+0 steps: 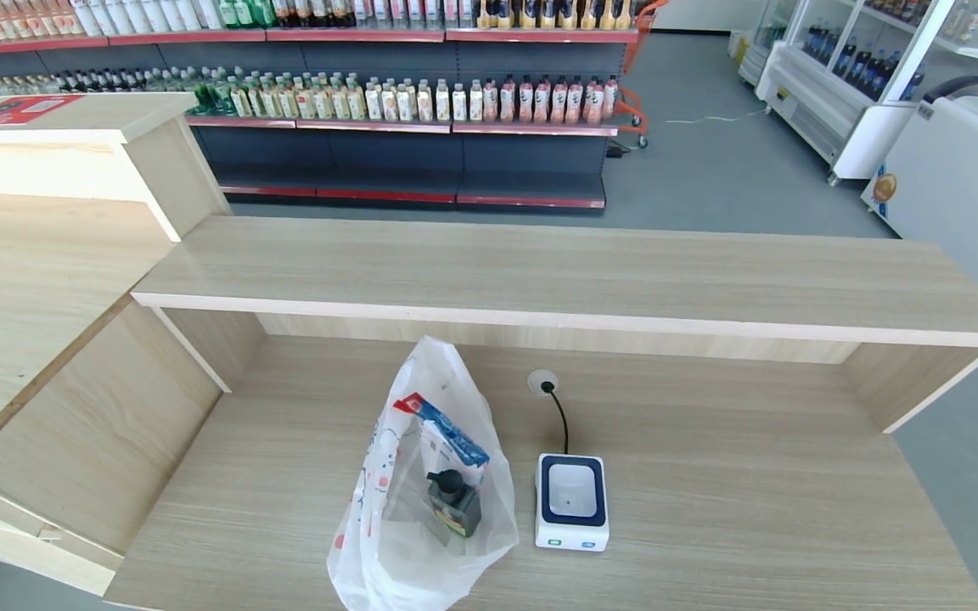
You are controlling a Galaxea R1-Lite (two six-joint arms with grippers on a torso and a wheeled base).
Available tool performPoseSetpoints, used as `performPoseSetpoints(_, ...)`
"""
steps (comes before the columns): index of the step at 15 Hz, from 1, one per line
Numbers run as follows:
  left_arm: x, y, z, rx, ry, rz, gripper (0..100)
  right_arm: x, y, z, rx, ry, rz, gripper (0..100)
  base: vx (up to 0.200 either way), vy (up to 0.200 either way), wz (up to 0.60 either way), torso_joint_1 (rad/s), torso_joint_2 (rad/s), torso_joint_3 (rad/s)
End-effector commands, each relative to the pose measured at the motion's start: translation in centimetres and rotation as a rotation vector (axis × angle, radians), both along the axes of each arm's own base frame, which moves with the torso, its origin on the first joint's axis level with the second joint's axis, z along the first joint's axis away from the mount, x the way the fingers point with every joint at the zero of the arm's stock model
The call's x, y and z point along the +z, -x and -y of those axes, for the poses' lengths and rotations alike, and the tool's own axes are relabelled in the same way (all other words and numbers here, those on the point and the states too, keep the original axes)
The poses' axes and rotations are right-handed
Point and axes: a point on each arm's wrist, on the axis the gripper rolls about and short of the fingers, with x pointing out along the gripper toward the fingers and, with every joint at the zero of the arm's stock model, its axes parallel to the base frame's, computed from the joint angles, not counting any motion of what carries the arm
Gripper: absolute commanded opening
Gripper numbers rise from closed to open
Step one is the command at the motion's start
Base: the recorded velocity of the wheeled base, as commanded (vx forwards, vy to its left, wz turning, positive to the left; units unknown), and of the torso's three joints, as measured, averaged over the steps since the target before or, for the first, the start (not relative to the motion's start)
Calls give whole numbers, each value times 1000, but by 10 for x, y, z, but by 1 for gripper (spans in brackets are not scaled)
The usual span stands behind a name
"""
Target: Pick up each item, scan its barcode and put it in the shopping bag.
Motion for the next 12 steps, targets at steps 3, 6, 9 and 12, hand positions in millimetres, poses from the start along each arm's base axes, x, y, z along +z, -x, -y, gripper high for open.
performPoseSetpoints(3, 0, 0, 0, 0, 1, 0, 100, 0, 0, 0, 0, 0, -3, 0, 0, 0, 0, 0, 0, 0)
performPoseSetpoints(6, 0, 0, 0, 0, 1, 0, 100, 0, 0, 0, 0, 0, -3, 0, 0, 0, 0, 0, 0, 0)
performPoseSetpoints(9, 0, 0, 0, 0, 1, 0, 100, 0, 0, 0, 0, 0, -3, 0, 0, 0, 0, 0, 0, 0)
performPoseSetpoints(12, 0, 0, 0, 0, 1, 0, 100, 0, 0, 0, 0, 0, -3, 0, 0, 0, 0, 0, 0, 0)
